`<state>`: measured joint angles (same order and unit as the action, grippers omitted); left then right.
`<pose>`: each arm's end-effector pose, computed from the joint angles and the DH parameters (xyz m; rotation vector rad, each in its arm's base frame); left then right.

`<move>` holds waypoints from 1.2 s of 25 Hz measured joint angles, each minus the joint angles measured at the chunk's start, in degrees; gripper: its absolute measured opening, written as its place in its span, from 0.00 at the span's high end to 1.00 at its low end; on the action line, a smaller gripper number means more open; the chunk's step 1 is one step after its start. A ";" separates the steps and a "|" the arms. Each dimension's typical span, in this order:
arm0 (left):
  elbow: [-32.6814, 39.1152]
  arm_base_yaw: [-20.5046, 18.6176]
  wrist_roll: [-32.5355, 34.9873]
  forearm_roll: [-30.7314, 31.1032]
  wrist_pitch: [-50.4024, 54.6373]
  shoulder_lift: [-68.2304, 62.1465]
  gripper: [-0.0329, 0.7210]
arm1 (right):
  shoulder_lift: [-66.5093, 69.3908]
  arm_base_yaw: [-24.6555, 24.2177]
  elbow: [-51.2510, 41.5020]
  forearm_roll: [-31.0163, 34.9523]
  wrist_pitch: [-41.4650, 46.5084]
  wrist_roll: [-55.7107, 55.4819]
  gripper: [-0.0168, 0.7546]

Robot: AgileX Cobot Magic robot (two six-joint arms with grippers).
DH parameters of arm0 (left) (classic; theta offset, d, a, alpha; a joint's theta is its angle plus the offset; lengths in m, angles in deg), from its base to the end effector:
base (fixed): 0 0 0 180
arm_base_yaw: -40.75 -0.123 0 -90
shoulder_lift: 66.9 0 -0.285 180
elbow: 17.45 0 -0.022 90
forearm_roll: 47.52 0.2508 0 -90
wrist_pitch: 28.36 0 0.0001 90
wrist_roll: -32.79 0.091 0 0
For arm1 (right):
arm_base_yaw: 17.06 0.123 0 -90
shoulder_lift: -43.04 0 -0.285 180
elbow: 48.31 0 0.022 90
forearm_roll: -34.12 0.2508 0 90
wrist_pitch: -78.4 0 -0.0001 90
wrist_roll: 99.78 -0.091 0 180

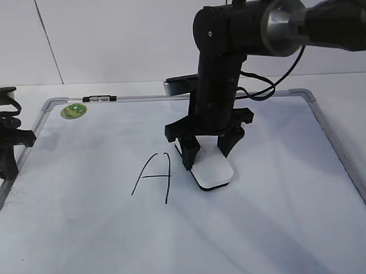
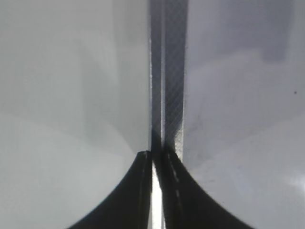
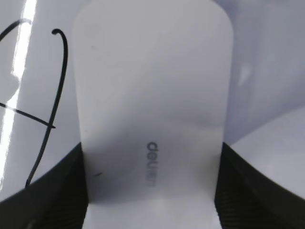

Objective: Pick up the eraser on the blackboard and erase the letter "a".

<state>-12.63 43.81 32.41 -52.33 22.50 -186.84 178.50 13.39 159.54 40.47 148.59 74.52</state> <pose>0.3670 -0.0255 0.1545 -0.0057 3.0654 -0.1064 0.3852 0.2374 0.1776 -0.6168 3.0715 0.1751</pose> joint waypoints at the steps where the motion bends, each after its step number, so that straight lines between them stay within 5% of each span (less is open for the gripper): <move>1: 0.00 0.00 0.00 0.00 0.00 0.00 0.91 | 0.00 -0.26 0.00 0.13 0.00 0.00 0.27; 30: 0.00 0.00 0.00 -0.21 -0.54 -0.09 0.91 | 0.00 -9.30 0.10 2.09 -0.13 -0.64 0.27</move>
<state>-12.63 43.81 32.41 -52.54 21.96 -186.93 178.50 4.09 159.65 42.56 148.47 73.88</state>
